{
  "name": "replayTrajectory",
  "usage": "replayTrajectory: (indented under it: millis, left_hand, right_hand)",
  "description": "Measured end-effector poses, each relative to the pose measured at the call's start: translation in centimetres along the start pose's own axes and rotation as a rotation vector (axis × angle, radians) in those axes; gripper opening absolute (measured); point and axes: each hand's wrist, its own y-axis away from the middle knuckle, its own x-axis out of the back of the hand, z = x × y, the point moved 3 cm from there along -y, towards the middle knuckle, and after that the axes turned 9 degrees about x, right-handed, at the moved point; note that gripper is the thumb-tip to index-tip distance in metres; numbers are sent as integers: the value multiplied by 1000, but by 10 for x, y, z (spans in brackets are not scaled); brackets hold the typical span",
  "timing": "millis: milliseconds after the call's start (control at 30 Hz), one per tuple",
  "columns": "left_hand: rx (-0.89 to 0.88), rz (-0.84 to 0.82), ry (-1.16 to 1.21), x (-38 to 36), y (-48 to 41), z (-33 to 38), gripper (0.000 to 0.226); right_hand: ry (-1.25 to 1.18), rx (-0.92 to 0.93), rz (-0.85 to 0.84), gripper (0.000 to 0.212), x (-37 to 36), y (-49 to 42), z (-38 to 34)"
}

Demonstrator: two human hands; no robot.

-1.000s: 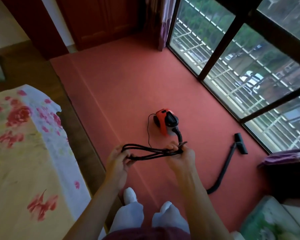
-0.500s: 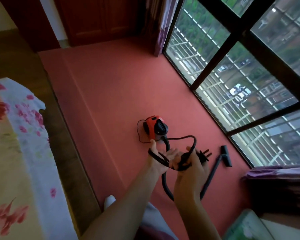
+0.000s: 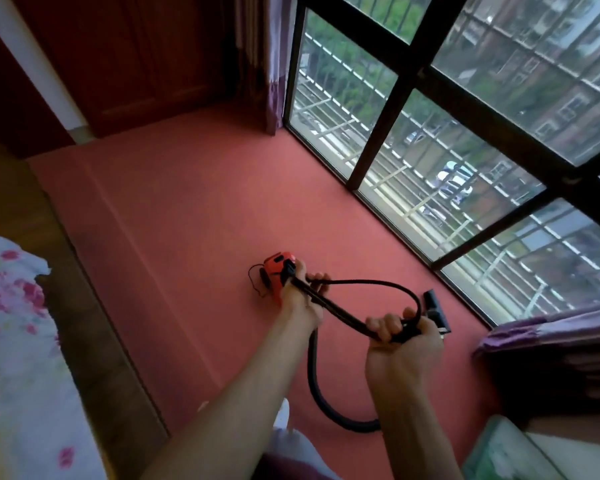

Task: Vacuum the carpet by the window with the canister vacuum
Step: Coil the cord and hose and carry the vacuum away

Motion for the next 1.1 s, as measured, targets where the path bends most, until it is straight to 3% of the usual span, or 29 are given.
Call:
replayTrajectory:
  millis: [67,133,400,567,767,833,967,1100]
  left_hand:
    - [-85,50,-106,5,9,11,30]
    - [-156,80,-292,21,16,23,25]
    - [-398,116,-863,77,51,98,20]
    - [-501,119,-1219,101,82,152,14]
    - [-615,108,-1638,126,108,220,14]
    - [-659,103,-1705,134,110,237,16]
    - [-787,128,-1803,145,103,267,16]
    - [-816,79,-1801,146,91,290,16]
  right_hand:
    - [-96,-80,48,12,4,-21,3]
    - [-145,-178,101,28,10,-43,15]
    - [-1,-596,118,30,21,-84,133]
    - [324,-704,-2,25,-17,-60,208]
    - [496,-744,-192,24,-94,-15,287]
    - [408,-797,-219,18,-117,1,310]
    - [55,-894,-122,23,-150,21,343]
    - [-116,-877,-48,21,-169,16,352]
